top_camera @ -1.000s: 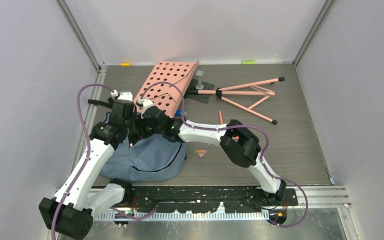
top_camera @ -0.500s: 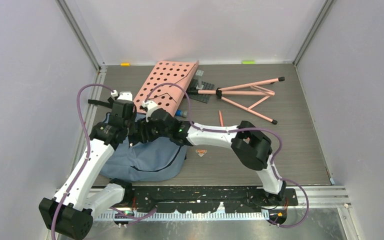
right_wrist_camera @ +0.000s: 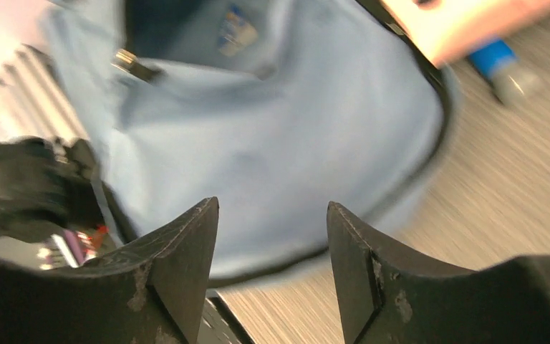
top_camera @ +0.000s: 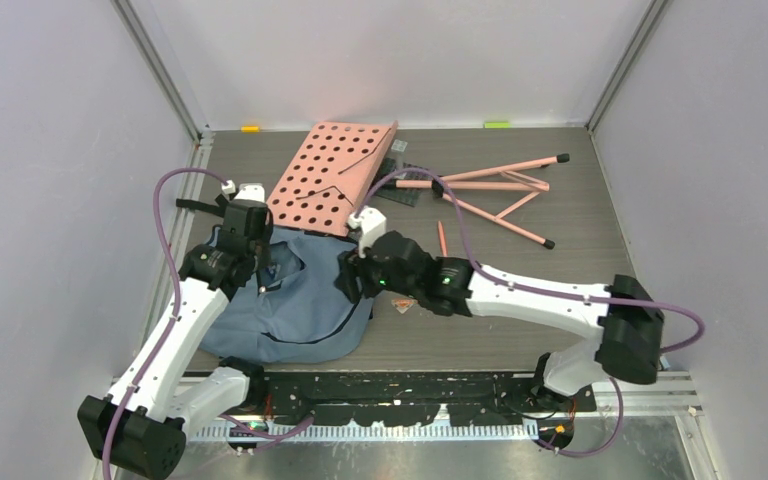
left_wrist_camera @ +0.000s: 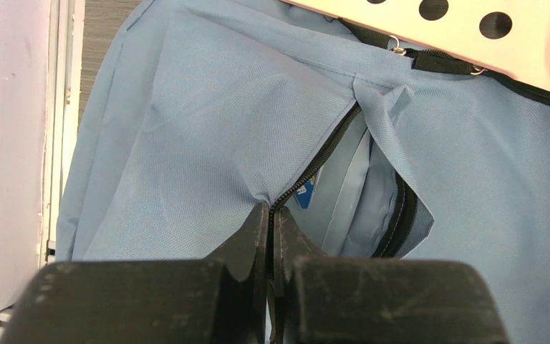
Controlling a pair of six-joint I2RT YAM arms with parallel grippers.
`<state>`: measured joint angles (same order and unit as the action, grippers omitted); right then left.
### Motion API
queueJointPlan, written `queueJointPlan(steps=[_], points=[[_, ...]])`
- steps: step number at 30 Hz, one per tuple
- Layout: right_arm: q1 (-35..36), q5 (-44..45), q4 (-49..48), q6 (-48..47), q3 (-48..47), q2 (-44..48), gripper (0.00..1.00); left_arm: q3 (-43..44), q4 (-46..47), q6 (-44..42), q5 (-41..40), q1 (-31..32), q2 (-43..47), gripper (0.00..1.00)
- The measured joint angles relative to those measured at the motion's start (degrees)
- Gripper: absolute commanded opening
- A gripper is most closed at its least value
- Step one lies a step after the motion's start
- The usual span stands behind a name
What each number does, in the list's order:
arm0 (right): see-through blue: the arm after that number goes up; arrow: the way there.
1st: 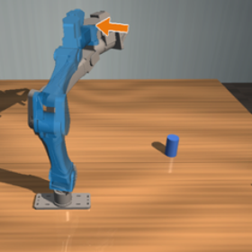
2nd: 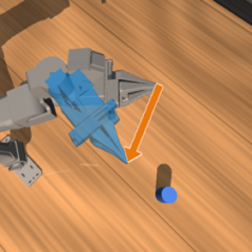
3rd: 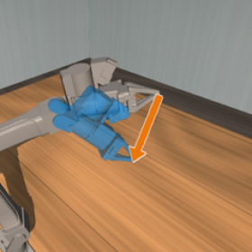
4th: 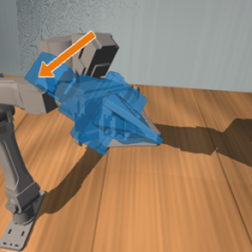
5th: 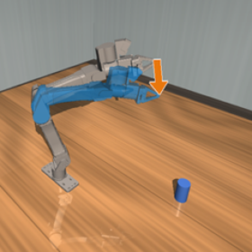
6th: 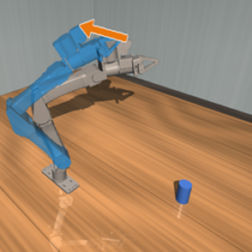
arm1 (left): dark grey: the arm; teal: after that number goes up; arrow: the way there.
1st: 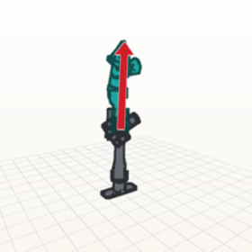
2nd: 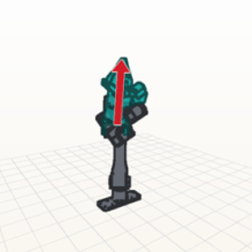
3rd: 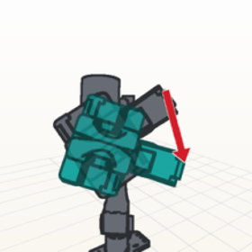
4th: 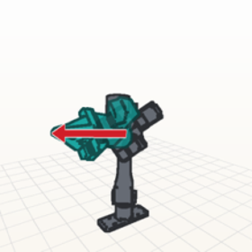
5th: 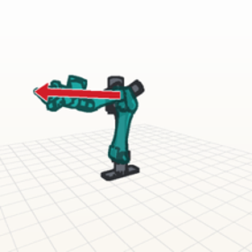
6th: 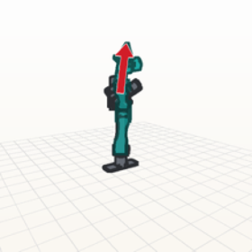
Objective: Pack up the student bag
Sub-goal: Place the personal item in the student bag, then pick up the personal item from the center of the board.
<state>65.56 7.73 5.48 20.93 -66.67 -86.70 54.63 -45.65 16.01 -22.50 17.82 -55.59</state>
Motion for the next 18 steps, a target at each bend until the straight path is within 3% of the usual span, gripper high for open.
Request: queueJointPlan(steps=[9,18], points=[[-4.57,9.9,5.55,2.58,21.0,12.9,0.64,0.0,0.0,0.02,0.02,0.0,-0.07,0.0],[-2.64,12.61,6.58,-1.62,26.01,11.21,0.62,0.0,0.0,0.02,0.04,0.0,-0.07,0.0]])
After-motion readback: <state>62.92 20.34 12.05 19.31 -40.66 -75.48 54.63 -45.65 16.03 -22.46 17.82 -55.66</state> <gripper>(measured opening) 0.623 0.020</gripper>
